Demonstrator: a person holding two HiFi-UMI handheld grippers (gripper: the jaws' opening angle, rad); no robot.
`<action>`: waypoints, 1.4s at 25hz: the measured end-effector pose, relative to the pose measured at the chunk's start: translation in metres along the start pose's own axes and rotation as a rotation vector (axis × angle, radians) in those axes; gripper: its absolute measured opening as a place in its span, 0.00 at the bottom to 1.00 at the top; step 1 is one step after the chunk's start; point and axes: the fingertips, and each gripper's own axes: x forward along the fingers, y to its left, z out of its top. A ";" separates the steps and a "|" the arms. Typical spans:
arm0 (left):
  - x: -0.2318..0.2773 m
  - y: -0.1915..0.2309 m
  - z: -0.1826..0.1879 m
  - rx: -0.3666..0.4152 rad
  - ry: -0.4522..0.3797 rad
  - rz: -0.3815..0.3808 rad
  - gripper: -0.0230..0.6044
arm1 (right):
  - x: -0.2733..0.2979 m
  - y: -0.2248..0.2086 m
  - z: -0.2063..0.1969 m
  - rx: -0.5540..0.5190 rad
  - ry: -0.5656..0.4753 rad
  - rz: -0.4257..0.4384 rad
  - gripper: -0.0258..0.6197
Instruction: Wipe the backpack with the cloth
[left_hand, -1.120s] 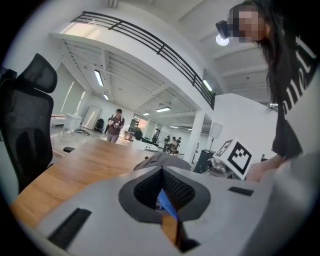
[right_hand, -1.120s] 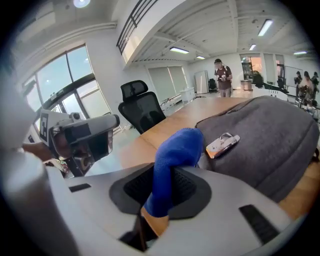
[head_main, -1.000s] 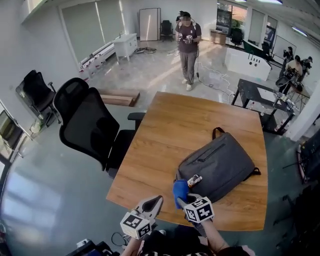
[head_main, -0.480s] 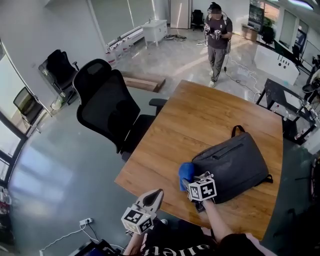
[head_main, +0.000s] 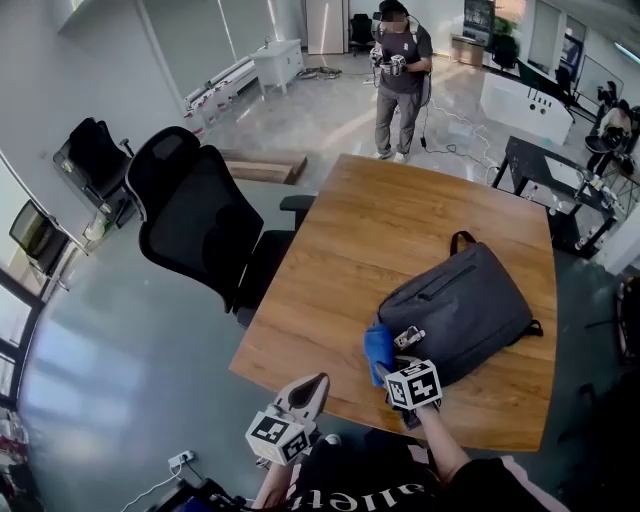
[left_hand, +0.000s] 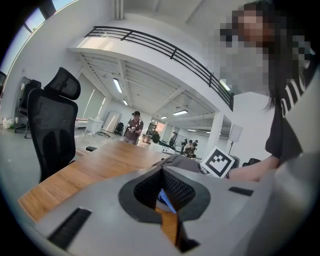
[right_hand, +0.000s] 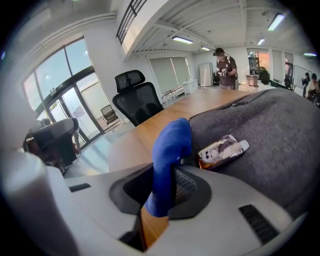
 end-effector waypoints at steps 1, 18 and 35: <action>-0.003 0.001 -0.001 0.000 0.003 -0.010 0.03 | -0.004 0.001 -0.008 0.028 0.000 -0.008 0.16; -0.036 -0.019 -0.039 0.025 0.121 -0.273 0.03 | -0.050 0.026 -0.116 0.265 -0.008 -0.230 0.16; 0.041 -0.094 -0.027 -0.017 0.010 -0.179 0.03 | -0.102 -0.058 -0.132 0.062 0.082 -0.163 0.16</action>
